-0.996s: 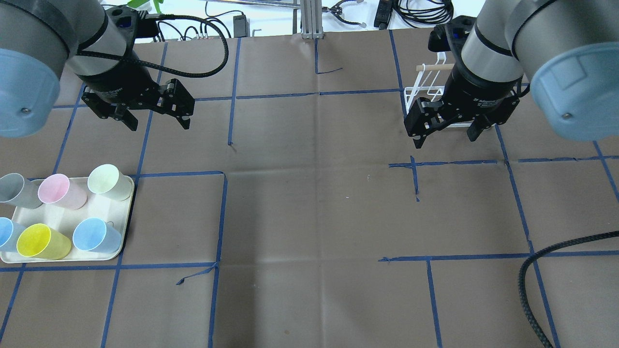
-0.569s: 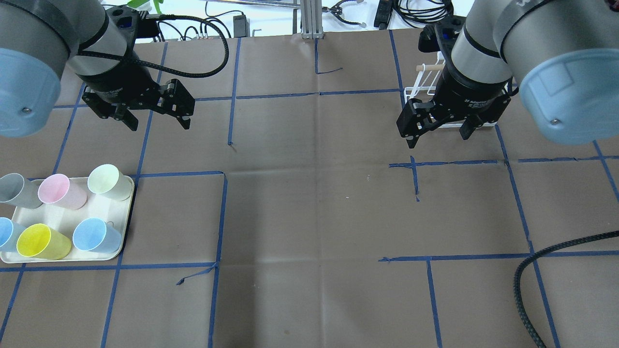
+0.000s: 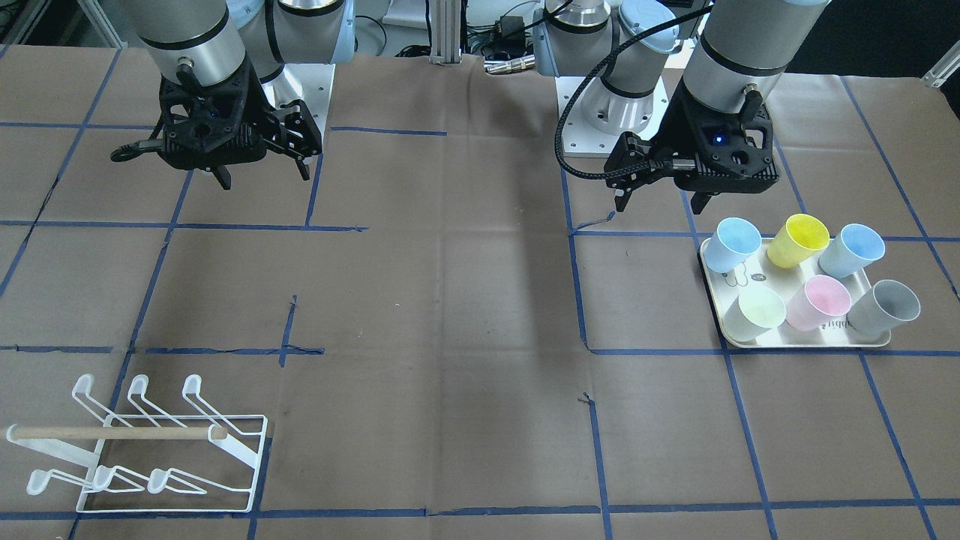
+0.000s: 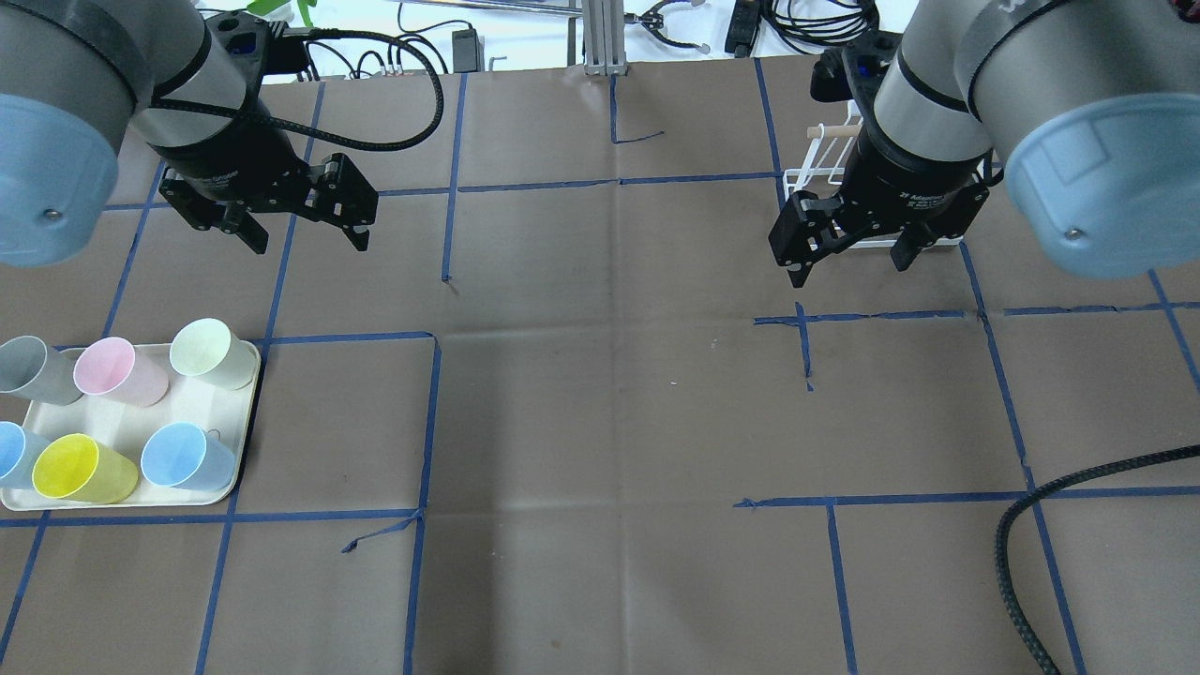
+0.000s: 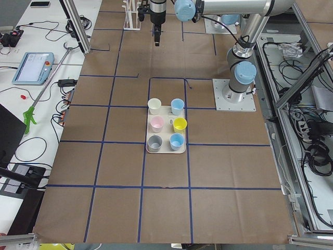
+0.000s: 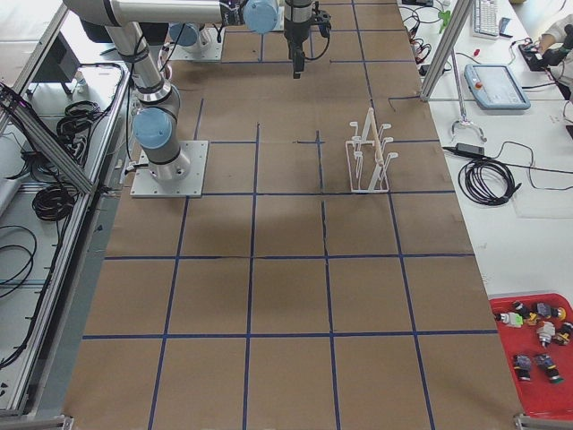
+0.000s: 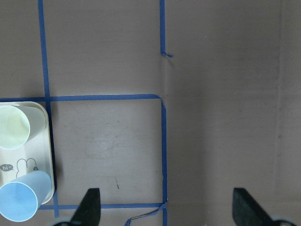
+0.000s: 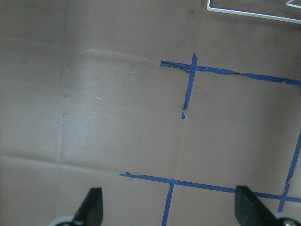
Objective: Transfer IKEA cup to right arm and place on rack
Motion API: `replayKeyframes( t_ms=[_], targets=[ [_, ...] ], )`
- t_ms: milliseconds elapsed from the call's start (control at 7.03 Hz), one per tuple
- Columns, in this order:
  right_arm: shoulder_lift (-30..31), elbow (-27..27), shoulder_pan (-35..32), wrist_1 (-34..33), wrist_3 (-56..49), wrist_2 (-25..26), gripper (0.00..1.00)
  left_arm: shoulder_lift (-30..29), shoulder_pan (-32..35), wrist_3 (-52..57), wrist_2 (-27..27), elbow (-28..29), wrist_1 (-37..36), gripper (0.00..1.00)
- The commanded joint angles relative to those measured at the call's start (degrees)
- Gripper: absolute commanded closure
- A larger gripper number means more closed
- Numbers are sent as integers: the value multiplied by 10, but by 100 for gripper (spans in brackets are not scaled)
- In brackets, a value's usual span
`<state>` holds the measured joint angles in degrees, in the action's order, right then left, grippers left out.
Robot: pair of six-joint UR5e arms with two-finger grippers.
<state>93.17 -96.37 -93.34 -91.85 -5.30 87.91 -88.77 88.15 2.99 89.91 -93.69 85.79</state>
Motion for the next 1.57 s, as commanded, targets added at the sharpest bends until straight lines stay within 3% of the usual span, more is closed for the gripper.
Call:
replayKeyframes(
  t_ms=[0,569,1139,1423],
  targets=[
    [-1,0,0,1,0,0,0,0,0,0,0,0,0,0],
    [5,-2,3,0,6,-12,0,4,-25,69,3,-3,-3,0],
    [-2,-8,3,-43,5,-9,0,-2,-234,280,-5,-38,-18,0],
    [8,-25,4,-39,6,0,0,-24,-239,274,-6,-46,-56,0]
  ],
)
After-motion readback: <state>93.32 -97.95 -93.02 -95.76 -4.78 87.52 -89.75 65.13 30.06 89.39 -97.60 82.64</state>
